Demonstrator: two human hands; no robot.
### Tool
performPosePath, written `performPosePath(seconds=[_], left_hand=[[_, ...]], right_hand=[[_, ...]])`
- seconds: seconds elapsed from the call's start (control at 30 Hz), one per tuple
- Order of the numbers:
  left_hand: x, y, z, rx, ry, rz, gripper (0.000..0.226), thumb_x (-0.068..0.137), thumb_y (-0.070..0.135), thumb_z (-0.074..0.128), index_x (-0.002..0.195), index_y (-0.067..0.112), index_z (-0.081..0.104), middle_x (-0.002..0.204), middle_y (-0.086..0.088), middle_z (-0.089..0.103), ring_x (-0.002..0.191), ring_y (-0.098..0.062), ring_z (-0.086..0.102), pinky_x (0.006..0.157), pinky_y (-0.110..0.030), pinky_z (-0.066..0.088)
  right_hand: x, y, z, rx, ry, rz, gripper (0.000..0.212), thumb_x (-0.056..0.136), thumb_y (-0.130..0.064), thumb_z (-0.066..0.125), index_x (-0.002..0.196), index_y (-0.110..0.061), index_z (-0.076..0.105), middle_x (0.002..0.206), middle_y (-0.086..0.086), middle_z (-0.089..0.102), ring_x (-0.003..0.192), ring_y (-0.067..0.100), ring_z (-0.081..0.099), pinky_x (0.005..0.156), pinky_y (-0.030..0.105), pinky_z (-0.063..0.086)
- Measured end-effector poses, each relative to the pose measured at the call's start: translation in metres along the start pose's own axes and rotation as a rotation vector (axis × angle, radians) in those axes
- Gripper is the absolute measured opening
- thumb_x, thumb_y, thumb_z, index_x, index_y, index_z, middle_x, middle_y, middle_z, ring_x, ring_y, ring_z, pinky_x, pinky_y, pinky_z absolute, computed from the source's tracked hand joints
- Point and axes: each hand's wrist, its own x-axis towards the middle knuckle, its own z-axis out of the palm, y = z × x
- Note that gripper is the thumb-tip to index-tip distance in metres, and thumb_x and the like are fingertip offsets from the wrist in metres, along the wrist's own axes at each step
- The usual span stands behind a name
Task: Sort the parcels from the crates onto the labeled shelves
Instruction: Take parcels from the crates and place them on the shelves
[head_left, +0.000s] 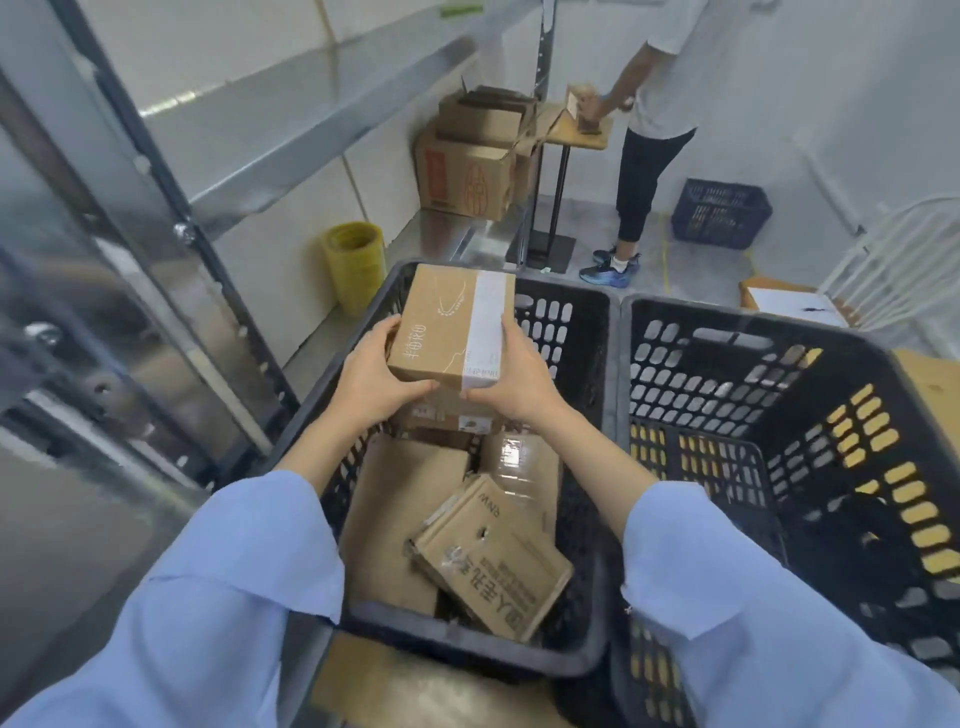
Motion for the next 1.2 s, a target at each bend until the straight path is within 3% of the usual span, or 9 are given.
performPosePath(seconds=[0.2, 0.4, 0.47, 0.6, 0.7, 0.8, 0.9, 1.07, 1.2], left_hand=[[-0.065, 0.057, -0.011, -0.081, 0.136, -0.014, 0.088, 0.075, 0.032, 0.082, 0.148, 0.02, 0.036, 0.144, 0.0, 0.048, 0.129, -0.016, 0.045, 0.097, -0.024, 0.034], [-0.153, 0.108, -0.017, -0.096, 0.301, -0.035, 0.088, 0.082, 0.032, 0.076, 0.153, 0.014, 0.027, 0.15, -0.003, 0.035, 0.132, -0.014, 0.038, 0.099, -0.025, 0.03], [-0.182, 0.118, -0.022, -0.085, 0.367, -0.074, 0.086, 0.084, 0.031, 0.075, 0.153, 0.013, 0.026, 0.148, -0.004, 0.034, 0.129, -0.013, 0.038, 0.1, -0.024, 0.029], [-0.248, 0.13, -0.03, -0.125, 0.479, -0.188, 0.081, 0.086, 0.027, 0.074, 0.152, 0.014, 0.029, 0.128, 0.0, 0.031, 0.115, -0.009, 0.037, 0.102, -0.023, 0.032], [-0.3, 0.129, -0.042, -0.158, 0.568, -0.244, 0.079, 0.083, 0.027, 0.077, 0.148, 0.018, 0.034, 0.131, -0.003, 0.033, 0.117, -0.013, 0.041, 0.107, -0.032, 0.038], [-0.355, 0.123, -0.059, -0.12, 0.681, -0.304, 0.072, 0.083, 0.024, 0.077, 0.142, 0.016, 0.037, 0.139, -0.004, 0.035, 0.113, -0.008, 0.041, 0.087, -0.011, 0.036], [-0.413, 0.117, -0.076, -0.122, 0.774, -0.354, 0.062, 0.083, 0.02, 0.077, 0.13, 0.02, 0.038, 0.13, 0.003, 0.048, 0.102, -0.005, 0.052, 0.07, -0.007, 0.039], [-0.506, 0.108, -0.104, -0.131, 0.91, -0.456, 0.073, 0.083, 0.022, 0.076, 0.139, 0.026, 0.03, 0.138, 0.004, 0.044, 0.114, -0.017, 0.052, 0.087, -0.028, 0.046], [-0.579, 0.109, -0.119, -0.078, 0.99, -0.54, 0.088, 0.084, 0.024, 0.075, 0.154, 0.025, 0.022, 0.135, 0.006, 0.034, 0.113, -0.017, 0.049, 0.089, -0.025, 0.042]], right_hand=[[-0.06, -0.015, -0.056, 0.089, -0.034, -0.237, 0.101, 0.063, -0.026, 0.092, 0.145, -0.02, 0.033, 0.137, -0.003, 0.05, 0.122, 0.013, 0.046, 0.097, 0.029, 0.04], [-0.124, -0.025, -0.094, 0.226, -0.155, -0.348, 0.093, 0.073, -0.021, 0.087, 0.141, -0.032, 0.025, 0.12, -0.034, 0.037, 0.099, -0.029, 0.042, 0.08, -0.005, 0.034], [-0.144, -0.032, -0.097, 0.276, -0.22, -0.354, 0.094, 0.077, -0.028, 0.085, 0.147, -0.029, 0.022, 0.125, -0.033, 0.037, 0.11, -0.019, 0.043, 0.093, 0.002, 0.037], [-0.185, -0.052, -0.092, 0.328, -0.312, -0.376, 0.104, 0.084, -0.04, 0.076, 0.157, -0.018, 0.005, 0.158, -0.004, 0.022, 0.142, 0.017, 0.029, 0.117, 0.038, 0.028], [-0.21, -0.073, -0.074, 0.293, -0.391, -0.461, 0.084, 0.088, -0.033, 0.072, 0.154, -0.022, 0.021, 0.149, 0.0, 0.025, 0.135, 0.015, 0.031, 0.112, 0.03, 0.026], [-0.237, -0.096, -0.048, 0.343, -0.468, -0.488, 0.07, 0.089, -0.027, 0.073, 0.146, -0.022, 0.033, 0.145, -0.001, 0.032, 0.129, 0.015, 0.041, 0.104, 0.029, 0.039], [-0.268, -0.119, -0.016, 0.376, -0.57, -0.513, 0.065, 0.088, -0.022, 0.074, 0.139, -0.017, 0.035, 0.141, 0.003, 0.042, 0.126, 0.019, 0.049, 0.098, 0.027, 0.045], [-0.332, -0.161, 0.034, 0.407, -0.732, -0.621, 0.081, 0.089, -0.018, 0.072, 0.15, -0.017, 0.02, 0.149, 0.0, 0.036, 0.128, 0.008, 0.038, 0.099, 0.025, 0.036], [-0.389, -0.186, 0.071, 0.369, -0.913, -0.717, 0.087, 0.086, -0.021, 0.075, 0.154, -0.027, 0.021, 0.141, -0.003, 0.037, 0.124, 0.009, 0.04, 0.106, 0.033, 0.037]])
